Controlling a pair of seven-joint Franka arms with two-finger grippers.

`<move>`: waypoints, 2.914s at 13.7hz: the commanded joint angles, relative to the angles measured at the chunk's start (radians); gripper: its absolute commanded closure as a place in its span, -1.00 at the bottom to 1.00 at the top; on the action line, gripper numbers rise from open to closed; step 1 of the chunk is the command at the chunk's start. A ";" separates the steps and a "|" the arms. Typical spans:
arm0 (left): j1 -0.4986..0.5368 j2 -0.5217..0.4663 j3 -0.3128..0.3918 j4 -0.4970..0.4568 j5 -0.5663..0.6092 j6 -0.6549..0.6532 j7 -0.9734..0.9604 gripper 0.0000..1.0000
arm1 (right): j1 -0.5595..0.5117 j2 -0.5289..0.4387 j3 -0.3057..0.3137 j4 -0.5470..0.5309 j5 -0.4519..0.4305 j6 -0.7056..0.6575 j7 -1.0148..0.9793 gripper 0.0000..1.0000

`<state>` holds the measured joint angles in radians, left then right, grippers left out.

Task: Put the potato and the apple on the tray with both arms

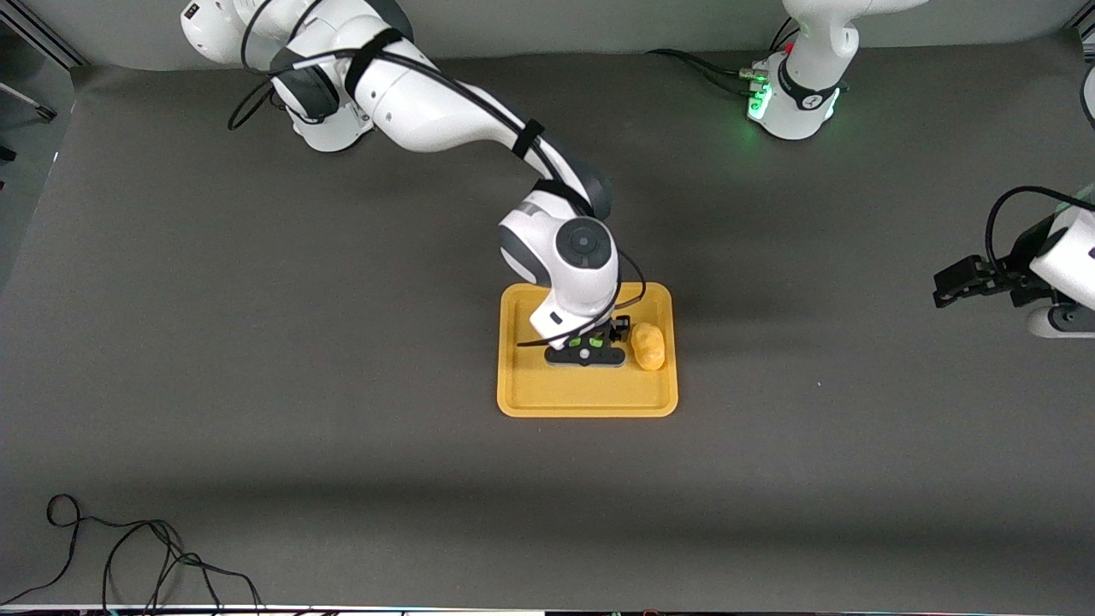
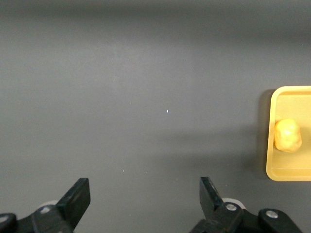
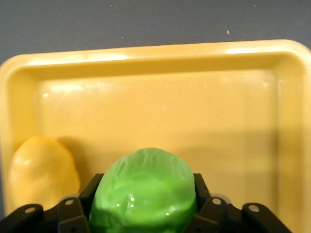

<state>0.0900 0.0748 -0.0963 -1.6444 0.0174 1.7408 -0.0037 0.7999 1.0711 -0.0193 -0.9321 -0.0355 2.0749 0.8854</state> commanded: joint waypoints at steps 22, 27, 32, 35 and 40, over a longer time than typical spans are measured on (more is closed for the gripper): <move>-0.016 -0.009 0.001 -0.035 -0.001 0.014 -0.004 -1.00 | -0.140 -0.463 -0.027 -0.081 -0.020 -0.489 -0.147 -1.00; -0.015 -0.001 0.001 -0.032 -0.001 0.019 0.001 -1.00 | -0.289 -0.817 -0.043 -0.488 -0.009 -0.461 -0.366 -1.00; -0.016 0.000 0.001 -0.031 -0.002 0.023 -0.001 -1.00 | -0.526 -1.065 -0.045 -0.761 -0.003 -0.386 -0.667 -1.00; -0.016 0.000 0.001 -0.031 -0.002 0.025 -0.002 -1.00 | -0.718 -1.068 0.002 -0.755 0.003 -0.394 -0.843 -1.00; -0.016 0.008 0.001 -0.026 -0.001 0.025 0.001 -1.00 | -0.901 -1.057 0.078 -0.732 0.000 -0.406 -0.907 -1.00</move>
<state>0.0810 0.0797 -0.0989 -1.6773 0.0174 1.7607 -0.0032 -0.0770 0.0194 0.0423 -1.6628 -0.0442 1.6669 0.0087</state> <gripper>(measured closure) 0.000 0.000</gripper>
